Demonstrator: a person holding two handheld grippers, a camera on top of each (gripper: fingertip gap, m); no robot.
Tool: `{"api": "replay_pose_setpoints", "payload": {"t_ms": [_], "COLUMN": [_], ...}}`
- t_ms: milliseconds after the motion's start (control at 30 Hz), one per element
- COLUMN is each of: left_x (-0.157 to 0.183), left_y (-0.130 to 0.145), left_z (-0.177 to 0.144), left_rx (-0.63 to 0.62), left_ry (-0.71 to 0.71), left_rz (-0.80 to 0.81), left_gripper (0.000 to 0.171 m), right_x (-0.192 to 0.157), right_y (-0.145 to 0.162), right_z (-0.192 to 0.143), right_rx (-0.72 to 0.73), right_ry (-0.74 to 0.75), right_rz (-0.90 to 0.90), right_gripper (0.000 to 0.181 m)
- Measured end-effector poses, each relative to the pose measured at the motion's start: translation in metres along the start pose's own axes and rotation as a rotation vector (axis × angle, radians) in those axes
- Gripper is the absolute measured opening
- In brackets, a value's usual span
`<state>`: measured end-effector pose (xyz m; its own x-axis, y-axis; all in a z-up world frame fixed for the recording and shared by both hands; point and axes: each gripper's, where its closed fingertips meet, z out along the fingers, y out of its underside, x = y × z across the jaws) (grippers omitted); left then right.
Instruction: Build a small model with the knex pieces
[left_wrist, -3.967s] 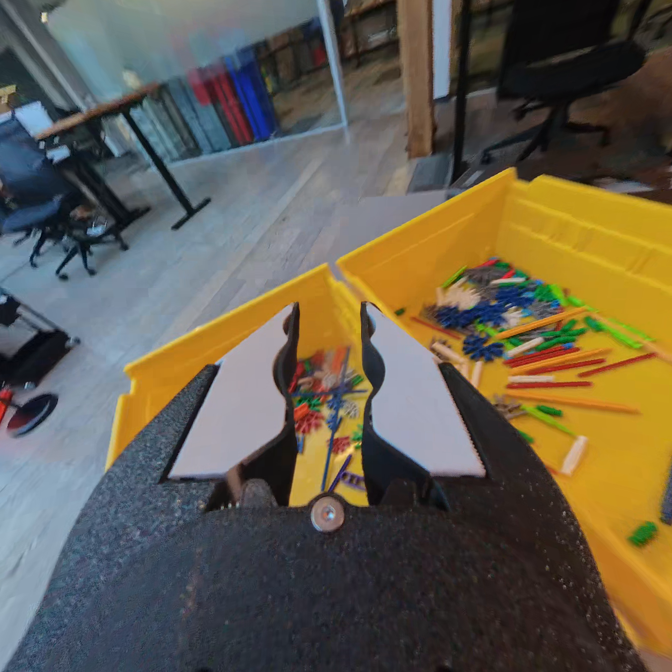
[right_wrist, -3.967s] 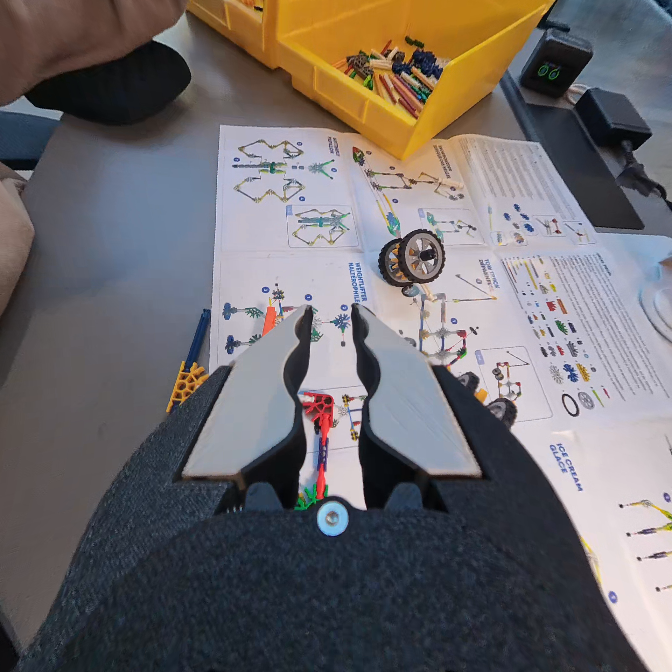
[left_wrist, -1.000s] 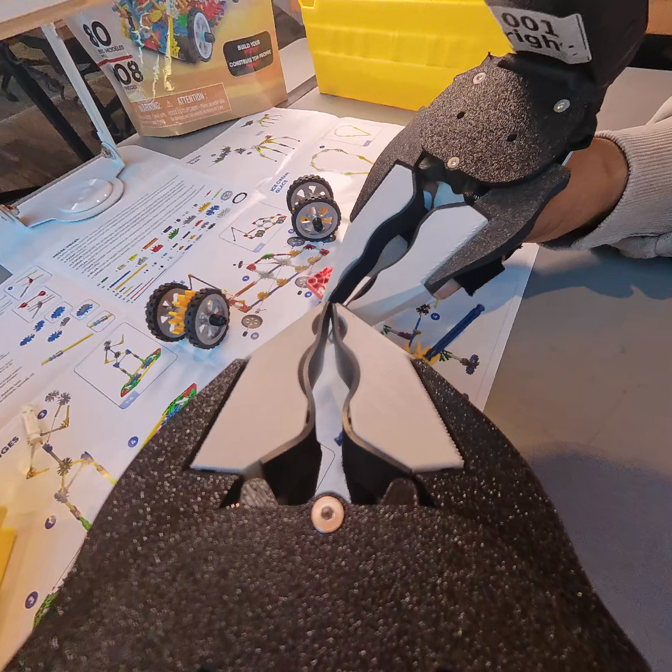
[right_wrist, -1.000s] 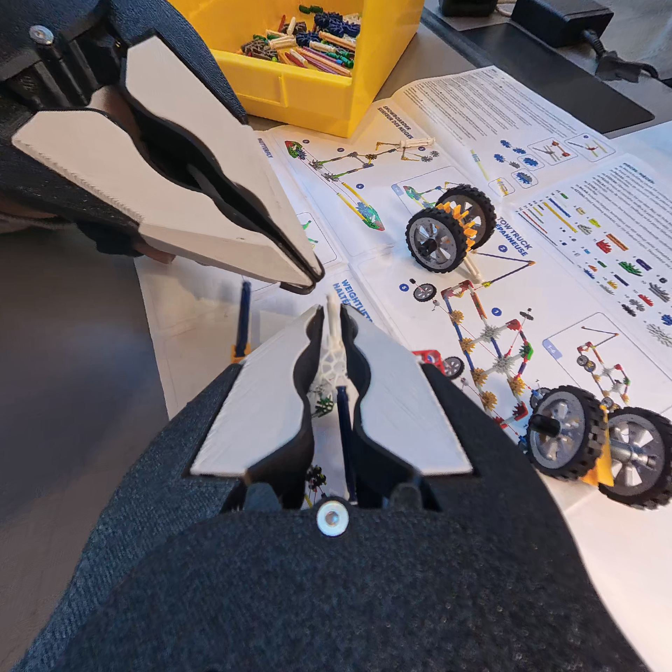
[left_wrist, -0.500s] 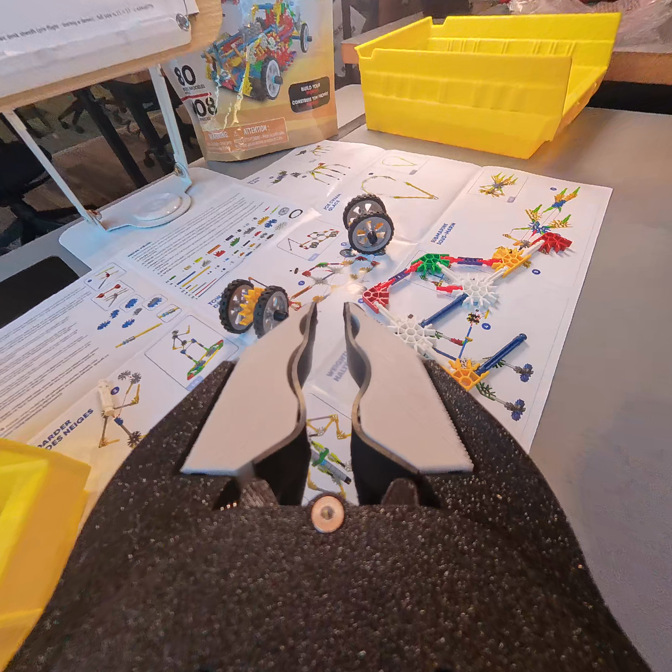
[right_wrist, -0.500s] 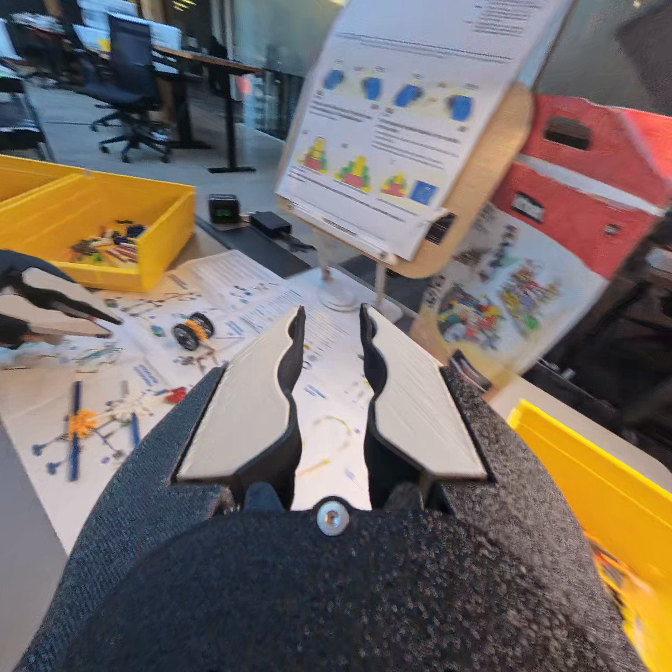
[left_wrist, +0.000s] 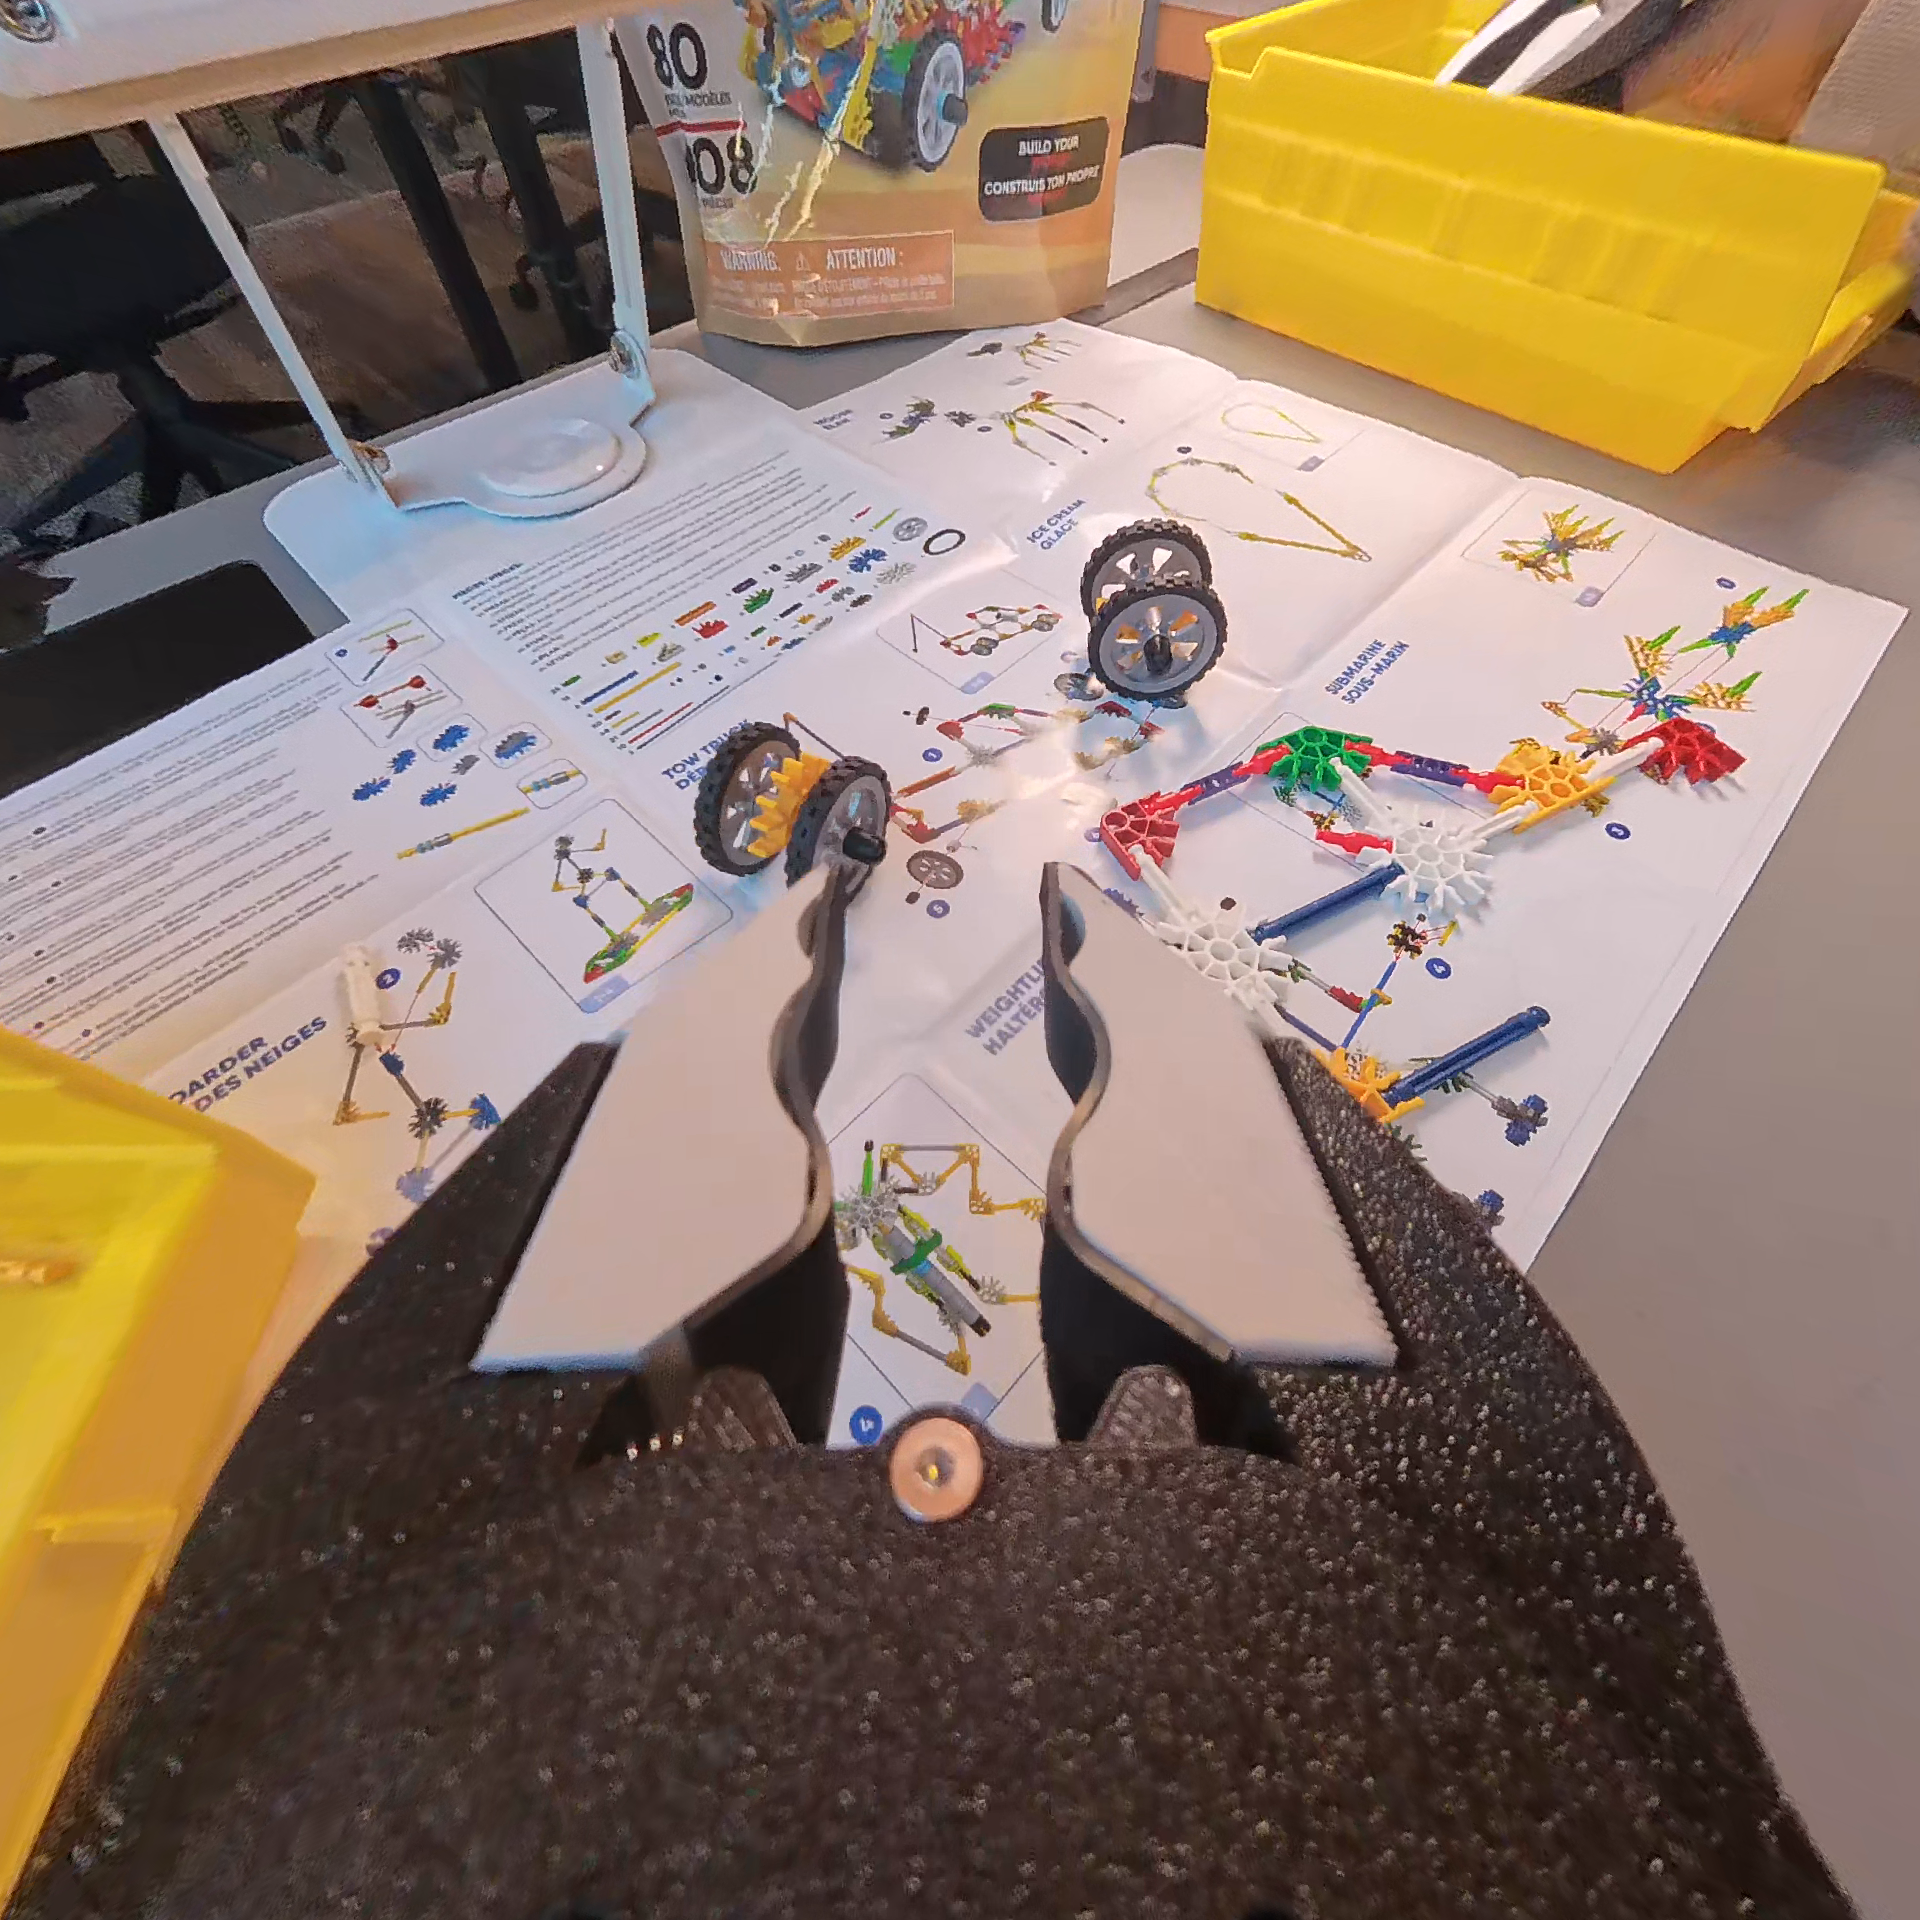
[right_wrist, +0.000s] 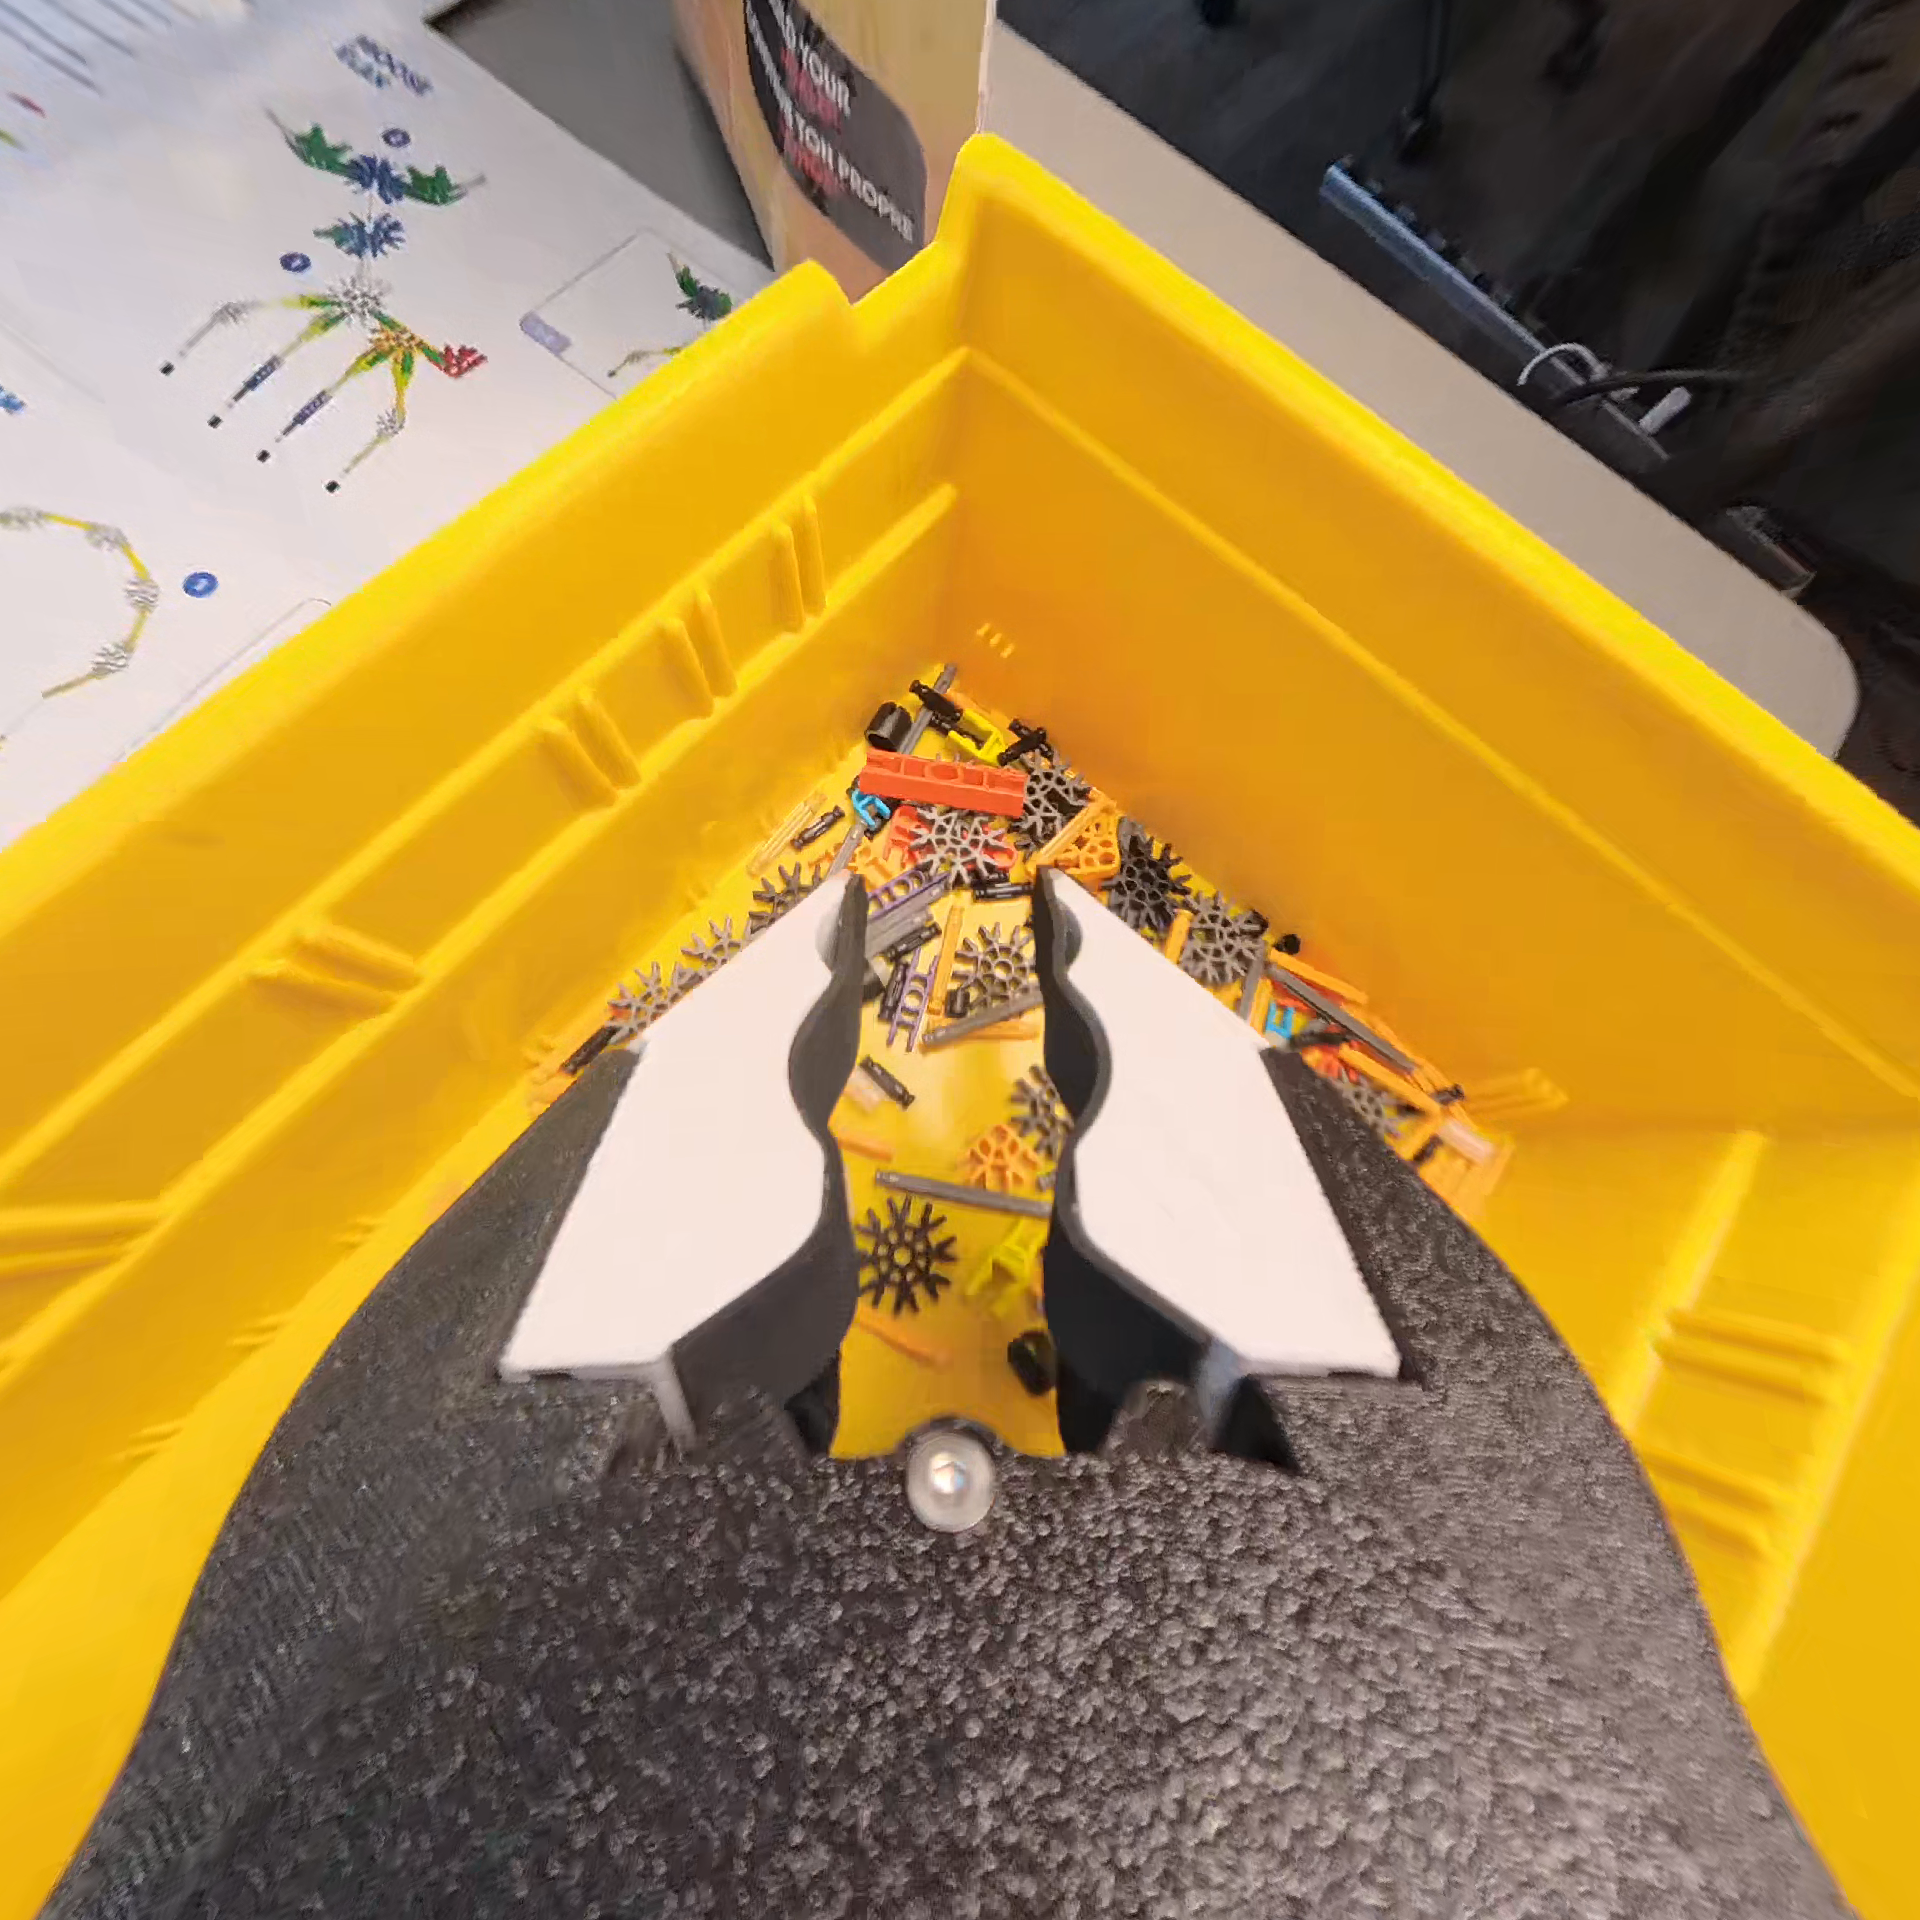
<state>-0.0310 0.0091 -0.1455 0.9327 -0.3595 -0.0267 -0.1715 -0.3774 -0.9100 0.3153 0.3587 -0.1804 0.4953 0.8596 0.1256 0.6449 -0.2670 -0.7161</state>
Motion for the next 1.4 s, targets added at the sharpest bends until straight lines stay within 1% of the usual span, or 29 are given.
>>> {"api": "replay_pose_setpoints", "payload": {"t_ms": [100,167,300,367,467,533,667,833,933,1000,1067,1133,1200,1267,1333,1400], "left_x": [0.005,0.008,0.009,0.007,0.006,0.005,0.004,0.005,0.008,0.011,0.022,0.035,0.052,0.073,0.094,0.108], "left_y": [0.004,0.005,0.006,0.008,0.009,0.009,0.01,0.011,0.008,0.005,-0.003,-0.018,-0.037,-0.06,-0.082,-0.101], "left_z": [0.0,-0.001,-0.003,-0.003,-0.001,0.0,0.001,0.002,-0.001,-0.004,-0.005,-0.004,-0.001,0.001,-0.002,-0.013], "left_rx": [-0.036,-0.043,-0.036,-0.037,-0.032,-0.029,-0.017,0.003,0.01,0.017,0.043,0.088,0.136,0.201,0.284,0.381], "left_ry": [-0.037,-0.049,-0.054,-0.06,-0.06,-0.056,-0.048,-0.032,-0.024,0.002,0.073,0.133,0.192,0.275,0.36,0.42], "left_rz": [0.047,0.064,0.03,0.02,0.014,0.013,0.003,-0.019,-0.011,-0.021,-0.057,-0.049,-0.004,0.023,0.031,0.019], "left_gripper": [0.035,0.034,0.033,0.032,0.032,0.031,0.031,0.03,0.031,0.033,0.036,0.039,0.042,0.045,0.047,0.046], "right_x": [0.0,0.0,0.0,-0.002,0.0,0.002,0.0,0.005,0.006,-0.002,-0.032,-0.082,-0.149,-0.222,-0.293,-0.351], "right_y": [0.001,-0.002,-0.002,-0.004,-0.003,-0.002,-0.009,-0.014,-0.032,-0.055,-0.087,-0.115,-0.136,-0.151,-0.163,-0.17], "right_z": [0.024,0.034,0.044,0.045,0.044,0.038,0.021,0.009,-0.012,-0.038,-0.075,-0.108,-0.13,-0.143,-0.155,-0.159], "right_rx": [-0.041,-0.039,-0.048,-0.033,-0.029,-0.017,0.046,0.077,0.155,0.266,0.421,0.54,0.616,0.684,0.783,0.843], "right_ry": [-0.041,-0.077,-0.127,-0.141,-0.111,-0.102,-0.115,-0.078,-0.035,0.0,-0.018,-0.083,-0.189,-0.326,-0.495,-0.64], "right_rz": [-0.027,-0.011,0.016,0.014,-0.02,-0.04,-0.051,-0.066,-0.096,-0.138,-0.197,-0.277,-0.365,-0.427,-0.433,-0.414], "right_gripper": [0.041,0.041,0.04,0.027,0.015,0.003,0.001,0.0,0.0,0.0,0.0,0.0,0.0,0.0,0.0,0.0]}}
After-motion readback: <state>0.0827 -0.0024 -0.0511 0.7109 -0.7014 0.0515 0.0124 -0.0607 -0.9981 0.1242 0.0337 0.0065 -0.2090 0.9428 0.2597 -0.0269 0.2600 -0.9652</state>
